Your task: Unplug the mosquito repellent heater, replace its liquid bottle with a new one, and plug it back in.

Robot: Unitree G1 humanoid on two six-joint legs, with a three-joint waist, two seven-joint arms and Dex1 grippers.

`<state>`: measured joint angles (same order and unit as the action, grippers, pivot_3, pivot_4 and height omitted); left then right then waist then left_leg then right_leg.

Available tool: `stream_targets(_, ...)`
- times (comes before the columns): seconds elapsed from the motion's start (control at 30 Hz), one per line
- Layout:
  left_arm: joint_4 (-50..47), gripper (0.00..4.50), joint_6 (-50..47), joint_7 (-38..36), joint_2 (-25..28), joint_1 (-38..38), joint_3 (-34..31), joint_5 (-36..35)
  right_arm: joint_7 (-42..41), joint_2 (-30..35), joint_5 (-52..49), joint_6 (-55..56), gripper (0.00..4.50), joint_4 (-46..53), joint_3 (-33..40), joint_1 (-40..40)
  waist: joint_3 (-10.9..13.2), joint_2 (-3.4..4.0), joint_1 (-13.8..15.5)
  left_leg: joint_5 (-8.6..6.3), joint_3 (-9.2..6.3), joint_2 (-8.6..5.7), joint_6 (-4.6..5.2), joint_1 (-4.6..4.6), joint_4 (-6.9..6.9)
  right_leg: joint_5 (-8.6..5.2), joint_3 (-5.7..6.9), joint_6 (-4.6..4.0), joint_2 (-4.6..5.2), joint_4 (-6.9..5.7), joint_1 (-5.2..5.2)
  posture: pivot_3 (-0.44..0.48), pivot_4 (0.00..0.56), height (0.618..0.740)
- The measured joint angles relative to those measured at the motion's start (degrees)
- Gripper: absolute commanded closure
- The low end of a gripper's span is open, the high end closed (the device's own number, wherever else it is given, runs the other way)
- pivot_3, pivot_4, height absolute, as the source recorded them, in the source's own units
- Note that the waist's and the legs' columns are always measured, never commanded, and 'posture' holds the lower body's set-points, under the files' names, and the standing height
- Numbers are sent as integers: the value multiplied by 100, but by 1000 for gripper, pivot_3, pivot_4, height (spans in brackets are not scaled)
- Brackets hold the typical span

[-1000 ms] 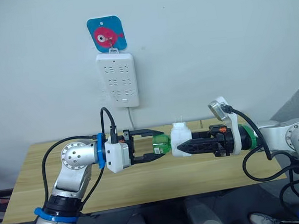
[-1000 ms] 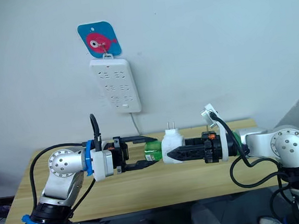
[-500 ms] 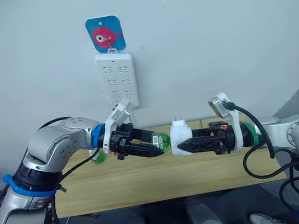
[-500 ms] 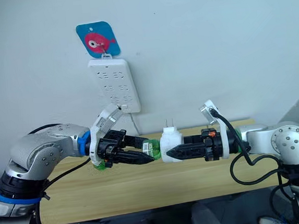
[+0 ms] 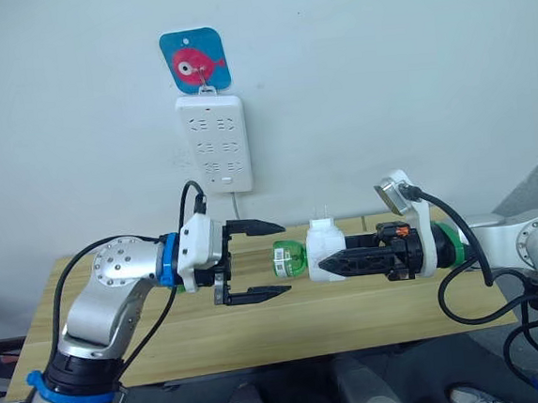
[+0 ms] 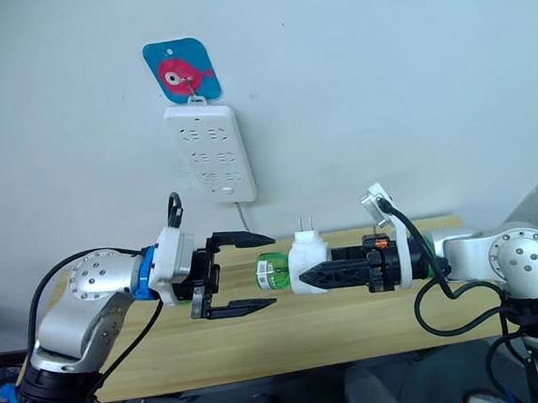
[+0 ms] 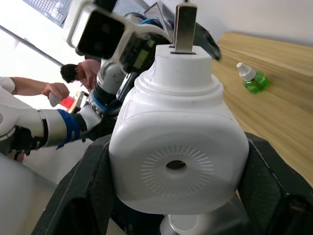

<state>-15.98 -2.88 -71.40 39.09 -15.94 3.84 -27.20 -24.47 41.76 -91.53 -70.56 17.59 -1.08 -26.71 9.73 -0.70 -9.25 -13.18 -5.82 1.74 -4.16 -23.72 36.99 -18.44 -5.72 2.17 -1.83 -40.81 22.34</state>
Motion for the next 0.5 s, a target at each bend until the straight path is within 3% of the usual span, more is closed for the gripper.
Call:
stream_targets(0.23,537,0,2787,63,-653,209,-153,882,124,-17,-12,7,1495,-45,0,33,-1,-1,1,0,5,-1,0,-1,5,2,-4,2,1,0,-1,-182,122,710)
stream_targets(0.47,929,0,3391,210,-778,15,126,1210,198,-38,-15,7,1495,-58,0,30,-1,-1,-16,0,2,-1,0,-1,4,2,-3,3,1,-1,-1,-181,121,710)
stream_targets(0.5,983,184,3411,215,-778,0,168,1215,199,-38,-16,7,1495,-60,0,30,-1,-1,-18,0,2,-1,0,-1,4,2,-2,3,1,-2,-1,-184,124,710)
